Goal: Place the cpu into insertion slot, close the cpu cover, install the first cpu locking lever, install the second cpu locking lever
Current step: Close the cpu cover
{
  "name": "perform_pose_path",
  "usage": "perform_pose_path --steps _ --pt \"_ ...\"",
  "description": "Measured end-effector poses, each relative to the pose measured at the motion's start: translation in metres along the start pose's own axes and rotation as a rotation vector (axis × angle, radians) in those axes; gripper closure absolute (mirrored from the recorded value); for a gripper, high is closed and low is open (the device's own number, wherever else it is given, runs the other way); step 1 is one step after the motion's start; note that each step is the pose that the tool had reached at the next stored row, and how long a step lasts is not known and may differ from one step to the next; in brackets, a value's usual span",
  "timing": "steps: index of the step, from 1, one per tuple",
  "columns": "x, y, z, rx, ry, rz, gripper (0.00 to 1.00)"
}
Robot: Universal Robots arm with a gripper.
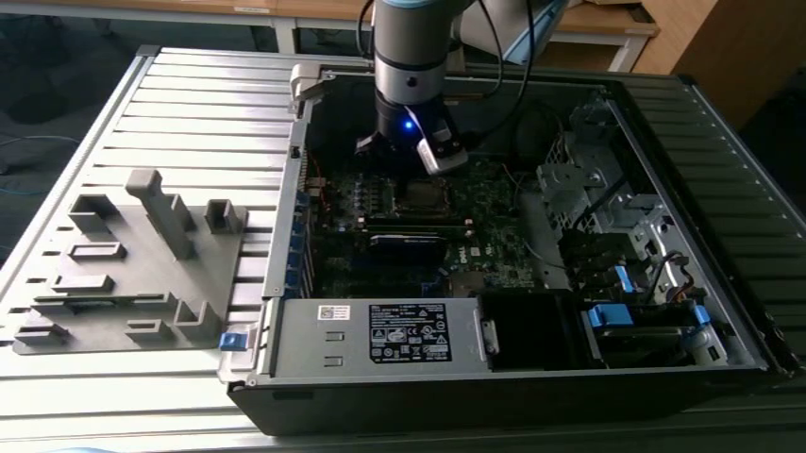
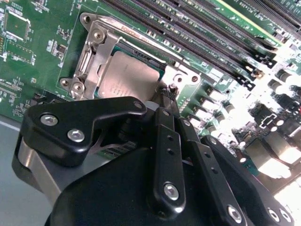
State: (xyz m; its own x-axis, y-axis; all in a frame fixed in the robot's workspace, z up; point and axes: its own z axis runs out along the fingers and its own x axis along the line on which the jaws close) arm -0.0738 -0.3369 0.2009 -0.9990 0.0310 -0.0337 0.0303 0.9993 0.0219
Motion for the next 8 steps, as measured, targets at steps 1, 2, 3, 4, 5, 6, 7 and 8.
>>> perform_pose_path --steps 1,2,3,4,5,6,7,8 --pt "0.0001 -0.0001 0.0001 0.0002 0.0001 0.0 0.89" --pt "0.0001 -0.0001 0.0001 0.0002 0.0001 0.0 0.89" --pt "0.0001 -0.0001 0.0001 0.0003 0.0001 0.0 0.89" --pt "0.0001 0.0 0.0001 0.0003 0.0001 0.0 0.89" --pt "0.0 0.0 0.0002 0.0002 0.0 0.0 0.89" --pt "0.0 0.0 0.0007 -0.0002 -0.0004 0.0 0.89" --pt "0.0001 0.0 0.0012 -0.0002 -0.0007 0.0 0.89" --pt "0.0002 -0.0001 0.0015 0.0001 -0.0009 0.0 0.89"
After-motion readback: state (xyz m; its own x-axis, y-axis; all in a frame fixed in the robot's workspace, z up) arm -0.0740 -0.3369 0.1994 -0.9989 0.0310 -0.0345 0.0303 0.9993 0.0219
